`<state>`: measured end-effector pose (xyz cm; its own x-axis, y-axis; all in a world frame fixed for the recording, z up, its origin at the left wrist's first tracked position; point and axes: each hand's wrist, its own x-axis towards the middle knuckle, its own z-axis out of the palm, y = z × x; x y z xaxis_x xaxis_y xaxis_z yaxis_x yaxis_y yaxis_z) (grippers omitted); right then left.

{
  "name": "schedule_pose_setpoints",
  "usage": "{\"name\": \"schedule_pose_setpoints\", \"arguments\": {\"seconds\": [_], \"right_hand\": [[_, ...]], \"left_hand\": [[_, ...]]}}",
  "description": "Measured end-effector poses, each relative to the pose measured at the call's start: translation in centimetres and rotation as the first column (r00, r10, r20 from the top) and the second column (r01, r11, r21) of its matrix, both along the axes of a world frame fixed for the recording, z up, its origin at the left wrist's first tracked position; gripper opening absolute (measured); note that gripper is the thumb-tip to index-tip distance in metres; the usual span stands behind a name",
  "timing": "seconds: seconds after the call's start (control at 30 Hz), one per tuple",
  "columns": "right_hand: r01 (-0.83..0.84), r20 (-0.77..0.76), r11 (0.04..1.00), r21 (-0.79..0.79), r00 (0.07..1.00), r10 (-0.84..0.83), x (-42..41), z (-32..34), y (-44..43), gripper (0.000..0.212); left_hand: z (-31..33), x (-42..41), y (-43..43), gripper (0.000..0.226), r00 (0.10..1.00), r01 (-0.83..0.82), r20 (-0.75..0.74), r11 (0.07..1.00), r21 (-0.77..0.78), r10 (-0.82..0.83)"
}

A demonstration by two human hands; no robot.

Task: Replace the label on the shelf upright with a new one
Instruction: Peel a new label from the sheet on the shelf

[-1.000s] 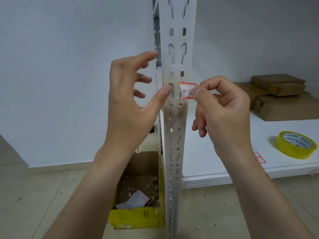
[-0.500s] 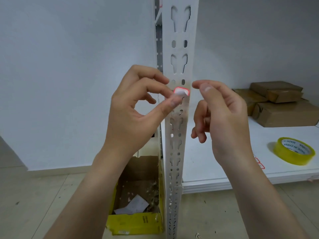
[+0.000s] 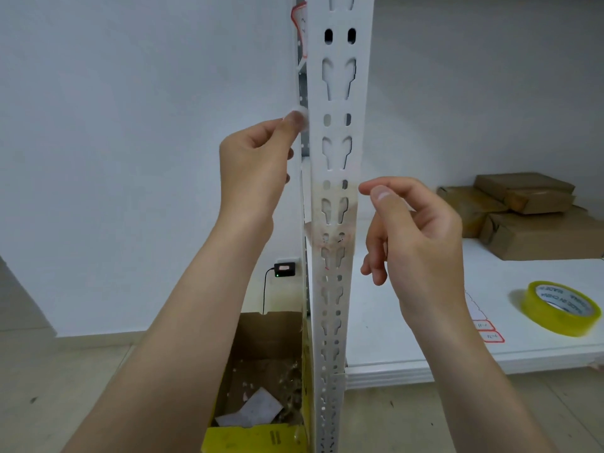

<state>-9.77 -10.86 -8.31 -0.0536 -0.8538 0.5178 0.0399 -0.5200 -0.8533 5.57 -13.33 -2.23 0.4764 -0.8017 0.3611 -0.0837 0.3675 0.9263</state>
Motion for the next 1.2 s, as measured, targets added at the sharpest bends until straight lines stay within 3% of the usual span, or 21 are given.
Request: {"name": "schedule_pose_setpoints", "arguments": {"seconds": [0.1,0.23,0.57,0.67,0.83,0.9,0.97,1.03,1.1,1.2], "right_hand": [[-0.001,-0.003,1.0,0.001,1.0,0.001,-0.2,0.1,0.1,0.021],[-0.007,0.015,1.0,-0.009,1.0,0.007,-0.7,0.2,0.2,0.022],[0.009,0.017,0.999,-0.037,1.0,-0.008,-1.2,0.0,-0.1,0.022],[0.023,-0.014,0.999,-0.032,1.0,-0.024,-1.5,-0.3,-0.3,0.021],[0.045,-0.082,0.999,-0.001,0.996,-0.045,-2.5,-1.2,-0.6,0.02],[0.059,-0.116,0.998,-0.001,0.992,-0.059,-3.2,-1.6,-0.6,0.02],[0.075,-0.145,0.997,0.015,0.987,-0.072,-4.4,-2.3,-0.7,0.02],[0.103,-0.17,0.993,0.051,0.981,-0.093,-5.9,-3.1,-1.0,0.02],[0.149,-0.207,0.984,0.1,0.97,-0.126,-7.6,-3.9,-1.4,0.018],[0.223,-0.304,0.961,0.163,0.938,-0.167,-10.5,-5.7,-2.3,0.017]], "left_hand": [[0.5,-0.2,-0.7,0.028,0.98,0.189,-0.085,0.979,0.081,-0.183],[0.8,-0.2,-0.6,0.026,0.869,0.46,-0.271,0.878,0.132,-0.414],[0.5,0.9,0.0,0.02,0.771,0.59,-0.323,0.806,0.041,-0.548],[-0.2,-0.1,1.1,0.02,0.845,0.483,-0.252,0.875,-0.018,-0.472],[-2.6,-3.5,2.4,0.031,0.988,0.154,-0.017,0.982,-0.11,-0.157],[-3.9,-4.7,2.7,0.041,1.0,-0.006,-0.031,0.987,-0.163,0.001],[-5.4,-6.1,3.3,0.036,0.983,-0.181,-0.051,0.957,-0.226,0.174],[-6.9,-7.9,3.8,0.026,0.952,-0.287,0.019,0.911,-0.296,0.306],[-8.3,-9.8,4.1,0.026,0.935,-0.284,0.098,0.886,-0.367,0.34],[-10.1,-12.4,3.5,0.028,0.923,-0.129,0.288,0.911,-0.39,0.255]]}}
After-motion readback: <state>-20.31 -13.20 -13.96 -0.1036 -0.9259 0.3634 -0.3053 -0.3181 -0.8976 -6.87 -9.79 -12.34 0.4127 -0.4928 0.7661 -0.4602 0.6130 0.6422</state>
